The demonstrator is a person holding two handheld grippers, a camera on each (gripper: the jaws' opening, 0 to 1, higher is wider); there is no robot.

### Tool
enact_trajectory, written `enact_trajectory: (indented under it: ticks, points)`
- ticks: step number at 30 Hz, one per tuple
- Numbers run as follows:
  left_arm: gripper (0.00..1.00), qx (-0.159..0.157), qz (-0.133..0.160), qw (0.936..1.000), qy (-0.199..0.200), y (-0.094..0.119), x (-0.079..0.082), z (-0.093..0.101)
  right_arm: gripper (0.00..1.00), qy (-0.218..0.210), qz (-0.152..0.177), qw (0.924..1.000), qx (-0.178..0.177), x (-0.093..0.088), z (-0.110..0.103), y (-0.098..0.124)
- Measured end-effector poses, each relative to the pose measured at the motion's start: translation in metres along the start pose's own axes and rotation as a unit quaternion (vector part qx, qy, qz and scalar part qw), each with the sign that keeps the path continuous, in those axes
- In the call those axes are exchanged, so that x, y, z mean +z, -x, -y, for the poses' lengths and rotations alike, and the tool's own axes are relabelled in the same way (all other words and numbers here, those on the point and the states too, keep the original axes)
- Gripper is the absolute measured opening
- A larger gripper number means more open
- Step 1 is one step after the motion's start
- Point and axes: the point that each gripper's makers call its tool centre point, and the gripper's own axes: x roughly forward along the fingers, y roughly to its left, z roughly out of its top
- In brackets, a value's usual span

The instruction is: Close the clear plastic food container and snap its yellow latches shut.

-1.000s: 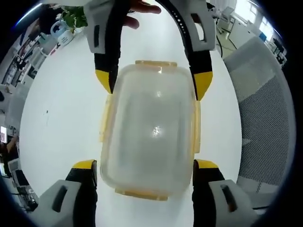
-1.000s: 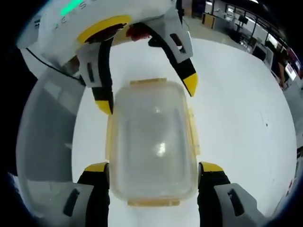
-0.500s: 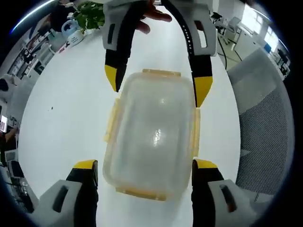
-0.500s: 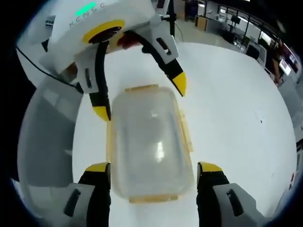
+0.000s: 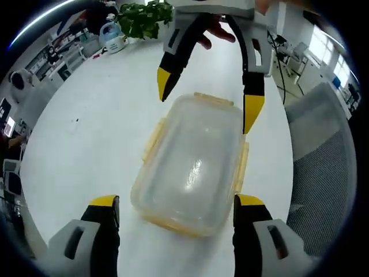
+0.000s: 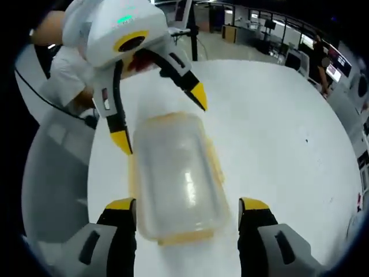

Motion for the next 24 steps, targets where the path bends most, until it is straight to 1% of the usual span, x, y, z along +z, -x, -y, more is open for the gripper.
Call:
enact_trajectory:
  ticks: [4,11,16,18,19,20,21,24]
  points:
    - [0.81,0.007,0.013,0.9997,0.019,0.003,-0.001,-0.002,0.71,-0.008,0.009,0.9999,-0.006,-0.002,-0.001,0.002]
    - [0.80,0.014,0.027,0.9987,0.041,0.008,-0.005,-0.003,0.71,-0.033,0.034,0.9987,-0.019,-0.001,-0.001,0.007]
    - [0.80,0.029,0.051,0.9955,0.075,0.015,-0.009,-0.007,0.71,-0.053,0.059,0.9962,-0.037,0.000,-0.001,0.013]
    - [0.80,0.035,0.059,0.9941,0.084,0.017,-0.009,-0.008,0.71,-0.060,0.064,0.9952,-0.043,-0.001,0.000,0.013]
    - [0.80,0.035,0.060,0.9938,0.087,0.018,-0.010,-0.008,0.71,-0.058,0.070,0.9943,-0.056,-0.001,0.003,0.015]
    - [0.80,0.036,0.060,0.9934,0.091,0.018,-0.012,-0.007,0.71,-0.059,0.074,0.9938,-0.058,0.000,0.004,0.016]
    - [0.80,0.038,0.062,0.9930,0.093,0.018,-0.014,-0.007,0.71,-0.071,0.081,0.9924,-0.059,0.000,0.004,0.017]
    - [0.79,0.045,0.070,0.9908,0.107,0.021,-0.017,-0.008,0.71,-0.077,0.091,0.9907,-0.065,0.001,0.005,0.020]
